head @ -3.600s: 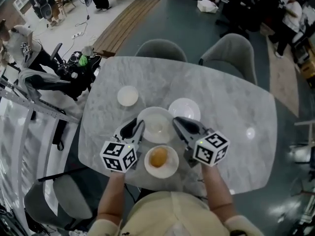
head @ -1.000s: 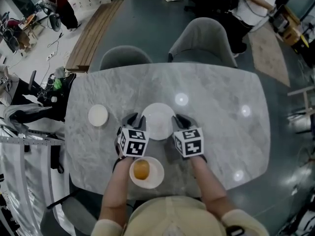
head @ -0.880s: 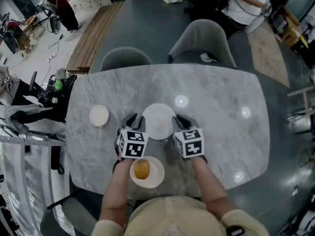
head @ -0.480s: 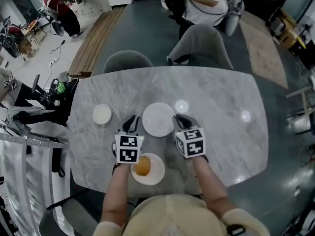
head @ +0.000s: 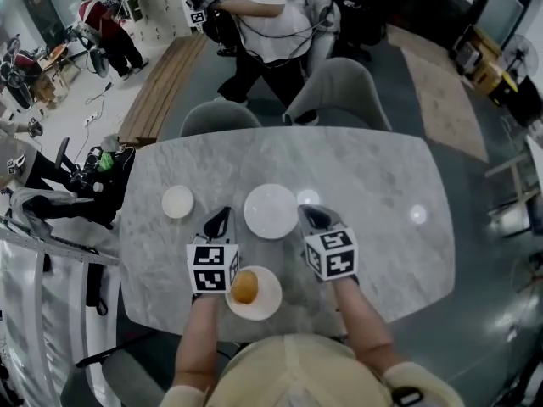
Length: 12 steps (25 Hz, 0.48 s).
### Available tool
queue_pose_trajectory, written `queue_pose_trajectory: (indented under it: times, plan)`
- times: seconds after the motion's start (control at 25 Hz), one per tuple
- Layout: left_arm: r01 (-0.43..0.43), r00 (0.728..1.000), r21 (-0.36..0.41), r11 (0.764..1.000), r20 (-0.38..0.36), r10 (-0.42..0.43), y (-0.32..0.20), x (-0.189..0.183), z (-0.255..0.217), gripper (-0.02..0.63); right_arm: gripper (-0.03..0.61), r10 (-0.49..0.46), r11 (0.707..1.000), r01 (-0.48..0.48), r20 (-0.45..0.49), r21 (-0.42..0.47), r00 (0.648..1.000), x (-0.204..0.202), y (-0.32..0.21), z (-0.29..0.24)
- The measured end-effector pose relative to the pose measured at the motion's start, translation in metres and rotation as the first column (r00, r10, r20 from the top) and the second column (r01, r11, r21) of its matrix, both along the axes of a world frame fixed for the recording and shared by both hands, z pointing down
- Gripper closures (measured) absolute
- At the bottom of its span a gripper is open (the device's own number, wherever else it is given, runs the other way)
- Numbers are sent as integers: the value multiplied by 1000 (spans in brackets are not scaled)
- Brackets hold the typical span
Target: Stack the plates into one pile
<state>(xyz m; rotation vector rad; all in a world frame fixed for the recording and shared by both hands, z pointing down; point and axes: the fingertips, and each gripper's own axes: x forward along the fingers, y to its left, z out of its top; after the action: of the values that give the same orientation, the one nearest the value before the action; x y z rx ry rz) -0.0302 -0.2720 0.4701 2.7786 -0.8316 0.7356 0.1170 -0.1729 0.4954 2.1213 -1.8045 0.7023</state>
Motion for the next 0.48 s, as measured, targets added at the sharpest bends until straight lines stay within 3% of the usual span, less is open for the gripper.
queue_pose_trajectory:
  times: [0.48]
  plan:
    - [5, 1000, 3, 1000, -12, -5, -1, -18, -15, 604, 575, -16, 998, 15, 14, 53, 1000, -17, 6, -28]
